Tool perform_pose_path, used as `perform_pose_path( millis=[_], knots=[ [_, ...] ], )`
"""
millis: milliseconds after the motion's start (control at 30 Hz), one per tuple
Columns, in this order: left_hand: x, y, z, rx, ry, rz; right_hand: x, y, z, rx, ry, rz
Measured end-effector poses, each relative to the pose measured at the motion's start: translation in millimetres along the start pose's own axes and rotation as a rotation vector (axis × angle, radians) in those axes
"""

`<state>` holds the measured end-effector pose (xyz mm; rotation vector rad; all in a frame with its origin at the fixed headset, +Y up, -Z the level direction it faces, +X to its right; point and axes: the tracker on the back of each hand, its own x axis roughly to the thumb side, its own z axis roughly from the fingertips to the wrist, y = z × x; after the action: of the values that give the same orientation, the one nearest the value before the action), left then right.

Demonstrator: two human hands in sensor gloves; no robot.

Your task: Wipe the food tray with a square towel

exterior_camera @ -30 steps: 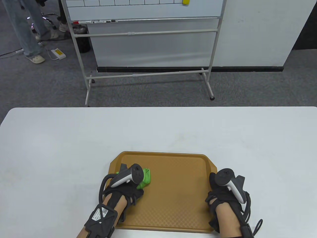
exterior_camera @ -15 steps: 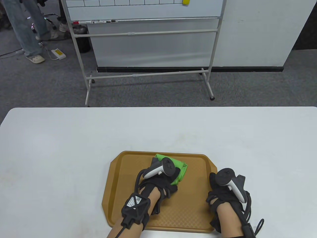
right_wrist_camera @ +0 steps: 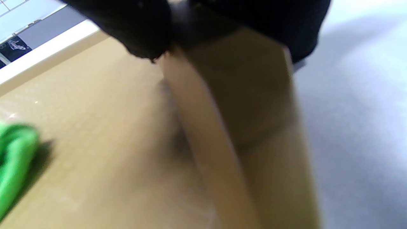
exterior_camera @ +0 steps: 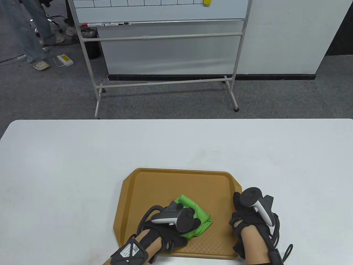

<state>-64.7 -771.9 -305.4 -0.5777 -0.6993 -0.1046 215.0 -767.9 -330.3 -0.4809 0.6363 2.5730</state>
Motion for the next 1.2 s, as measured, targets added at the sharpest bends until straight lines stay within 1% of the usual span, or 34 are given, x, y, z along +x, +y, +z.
perform_pose_path(
  millis=[100, 233, 300, 333, 400, 467, 533, 567, 600, 633, 667, 700, 733, 767, 833, 867, 900, 967, 1000, 1033, 1067, 1100, 1133, 1200],
  knots=[
    [-6.6, -2.5, 20.5, 0.122, 0.048, -0.076, -0.1, 0.1, 0.1, -0.001, 0.000, -0.003],
    [-19.0, 3.3, 37.6, 0.211, 0.113, -0.158, -1.4, 0.0, 0.2, 0.002, 0.004, -0.020],
    [-30.1, 12.8, 48.2, 0.223, 0.118, -0.123, -1.4, 0.2, 0.2, 0.001, 0.005, -0.020],
    [-38.1, 19.2, 56.9, 0.235, 0.131, -0.077, -1.4, 0.2, 0.2, 0.001, 0.006, -0.020],
    [-55.3, 33.2, 78.7, 0.306, 0.151, 0.018, -1.4, 0.2, 0.2, 0.001, 0.006, -0.020],
    [-74.6, 49.1, 110.6, 0.419, 0.194, 0.112, -1.6, 0.0, 0.2, 0.002, 0.006, -0.020],
    [-92.4, 62.5, 149.6, 0.557, 0.271, 0.151, -2.0, -0.3, 0.1, 0.005, 0.006, -0.023],
    [-100.3, 65.6, 164.5, 0.599, 0.312, 0.160, -2.1, -0.4, 0.1, 0.006, 0.006, -0.025],
    [-111.3, 67.0, 181.3, 0.632, 0.380, 0.170, -2.2, -0.4, 0.1, 0.007, 0.005, -0.027],
    [-119.3, 66.1, 190.4, 0.656, 0.424, 0.174, -2.4, -0.4, 0.1, 0.007, 0.005, -0.028],
    [-133.1, 61.6, 200.0, 0.702, 0.490, 0.174, -2.5, -0.4, 0.2, 0.007, 0.005, -0.029],
    [-142.1, 56.9, 203.2, 0.718, 0.532, 0.176, -2.6, -0.4, 0.2, 0.007, 0.005, -0.029],
    [-155.8, 47.2, 203.8, 0.708, 0.594, 0.181, -2.6, -0.2, 0.4, 0.007, 0.005, -0.029],
    [-164.4, 39.0, 201.7, 0.679, 0.628, 0.187, -2.6, -0.1, 0.4, 0.007, 0.006, -0.028],
    [-186.3, 10.0, 186.4, 0.547, 0.678, 0.220, -2.2, 0.3, 0.5, 0.006, 0.008, -0.023],
    [-199.5, -11.8, 172.8, 0.436, 0.680, 0.268, -2.0, 0.5, 0.6, 0.005, 0.009, -0.020],
    [-209.0, -28.9, 162.5, 0.334, 0.675, 0.330, -1.8, 0.7, 0.7, 0.003, 0.010, -0.018],
    [-230.8, -71.6, 140.6, 0.061, 0.665, 0.541, -1.8, 1.1, 1.2, -0.001, 0.010, -0.010],
    [-236.2, -80.9, 138.2, -0.011, 0.670, 0.580, -1.9, 1.2, 1.4, 0.000, 0.010, -0.008],
    [-241.4, -81.1, 139.6, -0.013, 0.653, 0.592, -2.2, 1.4, 1.8, 0.001, 0.010, -0.010],
    [-242.0, -79.7, 141.5, 0.086, 0.672, 0.557, -2.6, 1.4, 2.2, 0.003, 0.010, -0.016],
    [-241.3, -79.2, 141.7, 0.126, 0.686, 0.528, -2.6, 1.6, 2.5, 0.004, 0.010, -0.018],
    [-239.3, -80.1, 140.0, 0.119, 0.679, 0.499, -2.4, 1.9, 2.9, 0.003, 0.009, -0.017],
    [-236.9, -80.7, 139.3, 0.071, 0.673, 0.486, -1.8, 2.6, 3.1, 0.001, 0.008, -0.005]
  ],
)
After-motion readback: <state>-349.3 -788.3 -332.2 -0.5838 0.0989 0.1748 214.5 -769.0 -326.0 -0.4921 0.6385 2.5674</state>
